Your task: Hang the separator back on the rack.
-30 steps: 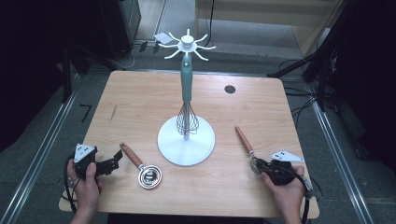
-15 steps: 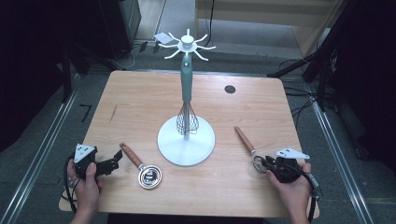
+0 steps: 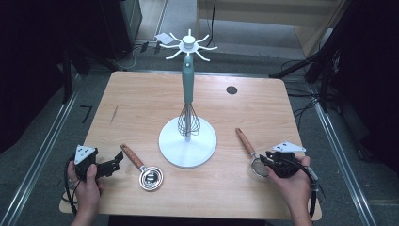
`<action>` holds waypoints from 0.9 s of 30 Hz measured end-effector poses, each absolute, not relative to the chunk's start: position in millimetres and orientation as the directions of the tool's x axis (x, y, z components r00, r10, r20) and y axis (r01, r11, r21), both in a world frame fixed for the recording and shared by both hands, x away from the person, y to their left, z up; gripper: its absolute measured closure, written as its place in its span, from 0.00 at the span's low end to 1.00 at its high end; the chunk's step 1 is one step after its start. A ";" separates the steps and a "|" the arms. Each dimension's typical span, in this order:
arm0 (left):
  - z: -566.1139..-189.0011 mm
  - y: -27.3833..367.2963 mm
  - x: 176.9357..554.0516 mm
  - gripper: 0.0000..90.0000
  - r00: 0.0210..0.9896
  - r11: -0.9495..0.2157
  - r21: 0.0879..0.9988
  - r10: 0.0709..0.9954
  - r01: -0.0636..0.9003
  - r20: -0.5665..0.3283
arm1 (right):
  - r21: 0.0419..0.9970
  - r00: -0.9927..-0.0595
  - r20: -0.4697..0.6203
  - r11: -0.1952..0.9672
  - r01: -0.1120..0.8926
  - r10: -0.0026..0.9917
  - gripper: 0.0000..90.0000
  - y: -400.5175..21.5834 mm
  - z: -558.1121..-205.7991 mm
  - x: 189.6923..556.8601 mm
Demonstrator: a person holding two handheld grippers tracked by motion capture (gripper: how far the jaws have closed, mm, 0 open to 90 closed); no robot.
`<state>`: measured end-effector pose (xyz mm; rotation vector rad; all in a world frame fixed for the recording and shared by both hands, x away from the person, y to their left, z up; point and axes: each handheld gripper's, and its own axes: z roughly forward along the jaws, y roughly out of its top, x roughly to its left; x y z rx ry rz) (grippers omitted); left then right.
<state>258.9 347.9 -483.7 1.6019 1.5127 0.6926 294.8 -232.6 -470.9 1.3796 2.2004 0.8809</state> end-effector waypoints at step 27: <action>-483.8 348.0 259.0 0.00 0.133 0.043 0.841 0.982 0.539 -0.136 | 0.383 -0.369 0.145 0.292 0.876 0.918 0.77 -195.9 -456.9 346.2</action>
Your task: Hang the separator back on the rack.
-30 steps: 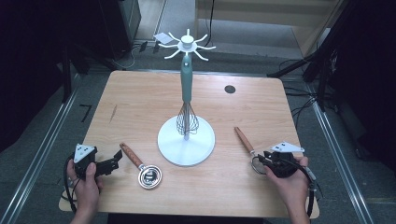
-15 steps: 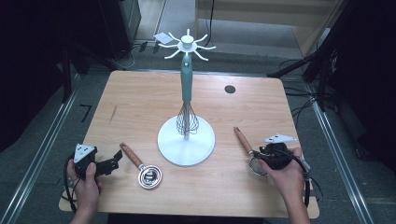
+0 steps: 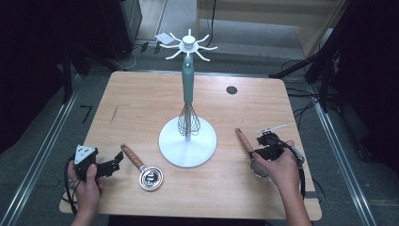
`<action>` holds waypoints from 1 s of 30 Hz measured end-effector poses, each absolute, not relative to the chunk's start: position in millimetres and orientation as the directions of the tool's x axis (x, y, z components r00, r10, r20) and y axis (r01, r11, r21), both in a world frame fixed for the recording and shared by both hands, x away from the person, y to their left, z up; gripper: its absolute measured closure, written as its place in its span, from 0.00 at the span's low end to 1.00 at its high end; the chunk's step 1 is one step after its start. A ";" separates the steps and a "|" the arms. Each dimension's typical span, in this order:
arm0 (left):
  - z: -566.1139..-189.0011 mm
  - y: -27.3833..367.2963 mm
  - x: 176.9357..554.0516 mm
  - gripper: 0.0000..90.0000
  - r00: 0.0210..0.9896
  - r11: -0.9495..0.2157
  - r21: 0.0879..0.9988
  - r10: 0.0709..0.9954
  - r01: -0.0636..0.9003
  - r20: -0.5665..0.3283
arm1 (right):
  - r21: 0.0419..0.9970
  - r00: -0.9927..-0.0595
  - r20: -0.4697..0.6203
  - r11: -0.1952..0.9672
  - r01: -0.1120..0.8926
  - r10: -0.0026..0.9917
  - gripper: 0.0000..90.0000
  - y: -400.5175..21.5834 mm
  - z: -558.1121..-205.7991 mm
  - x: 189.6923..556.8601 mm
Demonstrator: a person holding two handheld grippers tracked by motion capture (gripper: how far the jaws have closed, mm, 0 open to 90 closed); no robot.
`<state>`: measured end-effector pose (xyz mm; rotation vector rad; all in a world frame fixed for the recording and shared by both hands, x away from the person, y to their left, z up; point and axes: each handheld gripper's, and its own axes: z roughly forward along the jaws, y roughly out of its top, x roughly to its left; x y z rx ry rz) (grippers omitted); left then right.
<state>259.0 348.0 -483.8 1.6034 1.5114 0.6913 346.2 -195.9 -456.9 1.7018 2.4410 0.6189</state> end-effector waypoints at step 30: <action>-483.7 348.2 259.1 0.00 0.133 0.043 0.840 0.982 0.540 -0.135 | 0.363 -0.336 0.102 0.280 0.889 0.936 0.79 -179.3 -468.0 356.4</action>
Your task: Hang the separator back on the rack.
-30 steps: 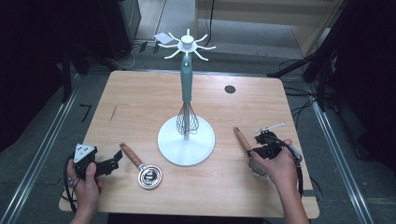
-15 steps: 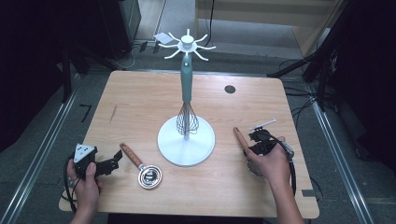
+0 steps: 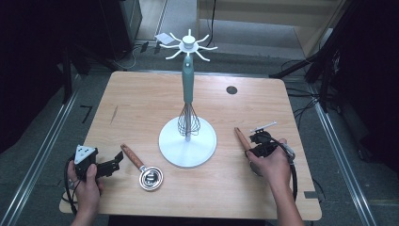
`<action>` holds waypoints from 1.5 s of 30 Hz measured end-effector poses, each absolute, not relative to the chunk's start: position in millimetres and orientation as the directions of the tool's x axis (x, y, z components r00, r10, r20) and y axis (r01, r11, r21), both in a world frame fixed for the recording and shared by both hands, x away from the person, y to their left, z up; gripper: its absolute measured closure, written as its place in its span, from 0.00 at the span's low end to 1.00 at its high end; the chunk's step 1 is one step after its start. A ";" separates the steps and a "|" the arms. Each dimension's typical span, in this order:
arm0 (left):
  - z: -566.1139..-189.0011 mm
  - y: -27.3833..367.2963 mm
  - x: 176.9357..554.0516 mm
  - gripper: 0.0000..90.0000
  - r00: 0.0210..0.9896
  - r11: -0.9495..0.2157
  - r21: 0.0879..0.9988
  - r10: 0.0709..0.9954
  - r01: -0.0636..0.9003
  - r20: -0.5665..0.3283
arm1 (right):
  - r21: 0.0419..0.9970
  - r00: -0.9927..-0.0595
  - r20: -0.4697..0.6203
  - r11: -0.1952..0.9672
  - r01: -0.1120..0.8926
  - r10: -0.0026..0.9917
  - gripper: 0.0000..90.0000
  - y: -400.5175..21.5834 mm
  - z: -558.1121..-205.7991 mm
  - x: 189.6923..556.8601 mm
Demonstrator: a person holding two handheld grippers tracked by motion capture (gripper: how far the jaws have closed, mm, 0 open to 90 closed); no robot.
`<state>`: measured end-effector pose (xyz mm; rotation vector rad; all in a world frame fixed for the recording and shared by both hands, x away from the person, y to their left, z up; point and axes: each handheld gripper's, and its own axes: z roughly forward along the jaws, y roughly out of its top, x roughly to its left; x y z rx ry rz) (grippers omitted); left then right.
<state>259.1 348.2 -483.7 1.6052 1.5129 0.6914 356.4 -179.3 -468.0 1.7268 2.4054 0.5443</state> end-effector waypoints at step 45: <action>-483.7 347.7 258.7 0.00 0.134 0.042 0.843 0.982 0.536 -0.134 | 0.906 -0.580 0.171 0.105 0.410 0.796 0.79 -150.4 -387.4 298.9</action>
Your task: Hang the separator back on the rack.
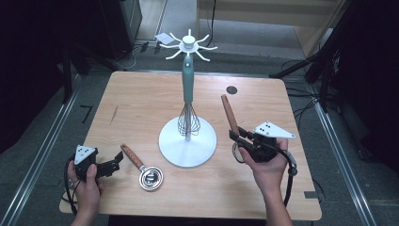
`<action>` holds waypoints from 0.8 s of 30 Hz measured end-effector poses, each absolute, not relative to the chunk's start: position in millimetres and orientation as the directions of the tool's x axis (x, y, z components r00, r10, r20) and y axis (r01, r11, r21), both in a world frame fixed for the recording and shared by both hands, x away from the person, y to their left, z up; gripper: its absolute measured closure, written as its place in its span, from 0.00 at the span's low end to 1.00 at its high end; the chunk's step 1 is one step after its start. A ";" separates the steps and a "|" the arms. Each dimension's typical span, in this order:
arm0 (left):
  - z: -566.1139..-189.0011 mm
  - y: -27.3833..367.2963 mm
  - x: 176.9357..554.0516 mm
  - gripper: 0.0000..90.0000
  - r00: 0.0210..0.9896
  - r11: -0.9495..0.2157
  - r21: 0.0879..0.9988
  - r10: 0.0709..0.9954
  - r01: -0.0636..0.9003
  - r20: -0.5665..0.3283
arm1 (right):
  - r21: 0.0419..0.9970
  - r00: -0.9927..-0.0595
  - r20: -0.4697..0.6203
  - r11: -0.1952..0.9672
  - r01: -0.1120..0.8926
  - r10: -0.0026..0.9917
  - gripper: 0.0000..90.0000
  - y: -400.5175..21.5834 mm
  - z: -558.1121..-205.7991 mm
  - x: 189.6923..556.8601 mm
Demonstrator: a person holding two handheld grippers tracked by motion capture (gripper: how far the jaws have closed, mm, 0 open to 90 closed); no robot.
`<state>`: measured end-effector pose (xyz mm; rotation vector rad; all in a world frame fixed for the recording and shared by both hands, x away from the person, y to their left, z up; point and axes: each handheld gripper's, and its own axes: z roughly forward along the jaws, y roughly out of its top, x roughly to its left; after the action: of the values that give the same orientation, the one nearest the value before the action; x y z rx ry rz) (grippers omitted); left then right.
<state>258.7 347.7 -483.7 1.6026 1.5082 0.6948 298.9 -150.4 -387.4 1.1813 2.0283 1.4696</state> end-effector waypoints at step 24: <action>-483.5 347.7 258.4 0.00 0.134 0.041 0.844 0.982 0.535 -0.133 | 0.966 -0.615 0.120 0.052 0.254 0.779 0.79 -131.8 -355.3 279.2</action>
<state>258.4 347.7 -483.5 1.6029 1.5073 0.6967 279.2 -131.8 -355.3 1.0332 1.8970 1.5906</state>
